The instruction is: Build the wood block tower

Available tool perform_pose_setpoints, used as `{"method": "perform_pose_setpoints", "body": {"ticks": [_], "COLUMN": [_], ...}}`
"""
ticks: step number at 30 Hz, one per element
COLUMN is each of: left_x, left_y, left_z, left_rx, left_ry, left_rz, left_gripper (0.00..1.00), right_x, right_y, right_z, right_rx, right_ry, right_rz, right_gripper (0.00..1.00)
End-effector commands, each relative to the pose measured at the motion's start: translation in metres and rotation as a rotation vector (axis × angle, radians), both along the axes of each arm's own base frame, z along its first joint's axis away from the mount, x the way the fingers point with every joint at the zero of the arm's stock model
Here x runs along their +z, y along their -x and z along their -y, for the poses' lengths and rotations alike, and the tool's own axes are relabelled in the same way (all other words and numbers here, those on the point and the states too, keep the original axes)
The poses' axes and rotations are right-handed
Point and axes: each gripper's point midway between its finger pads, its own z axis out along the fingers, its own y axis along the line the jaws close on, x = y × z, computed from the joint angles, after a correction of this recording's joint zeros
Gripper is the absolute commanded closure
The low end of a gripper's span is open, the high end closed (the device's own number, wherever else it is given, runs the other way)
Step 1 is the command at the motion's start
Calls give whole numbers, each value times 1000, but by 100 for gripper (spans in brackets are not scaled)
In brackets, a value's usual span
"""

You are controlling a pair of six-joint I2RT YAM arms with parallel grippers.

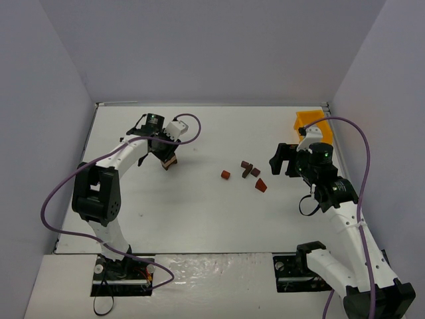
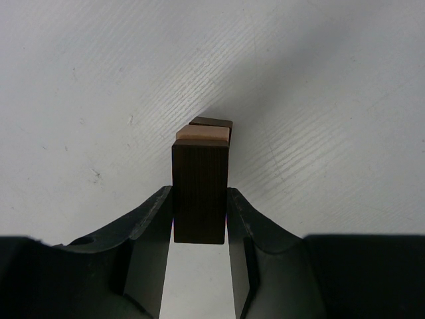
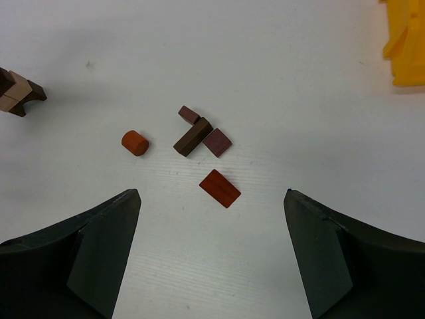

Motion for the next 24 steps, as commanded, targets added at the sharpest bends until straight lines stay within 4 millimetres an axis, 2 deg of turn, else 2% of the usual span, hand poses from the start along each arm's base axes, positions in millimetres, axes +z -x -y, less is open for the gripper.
{"method": "perform_pose_setpoints", "body": {"ticks": [1, 9, 13, 20, 24], "left_x": [28, 40, 53, 106, 135], "left_y": [-19, -22, -25, -28, -17], "left_z": [1, 3, 3, 10, 22], "left_rx": [18, 33, 50, 216, 356], "left_ry": [26, 46, 61, 200, 334], "left_rz": [80, 103, 133, 209, 231], "left_gripper": [64, 47, 40, 39, 38], "right_x": [13, 13, 13, 3, -13], "right_y": [-8, -7, -8, -11, -16], "right_z": [-3, -3, -3, 0, 0], "right_rx": [19, 23, 24, -12, -39], "right_ry": [-5, -7, -5, -5, -16], "right_rz": [58, 59, 58, 25, -36], "right_gripper": [13, 13, 13, 13, 13]}}
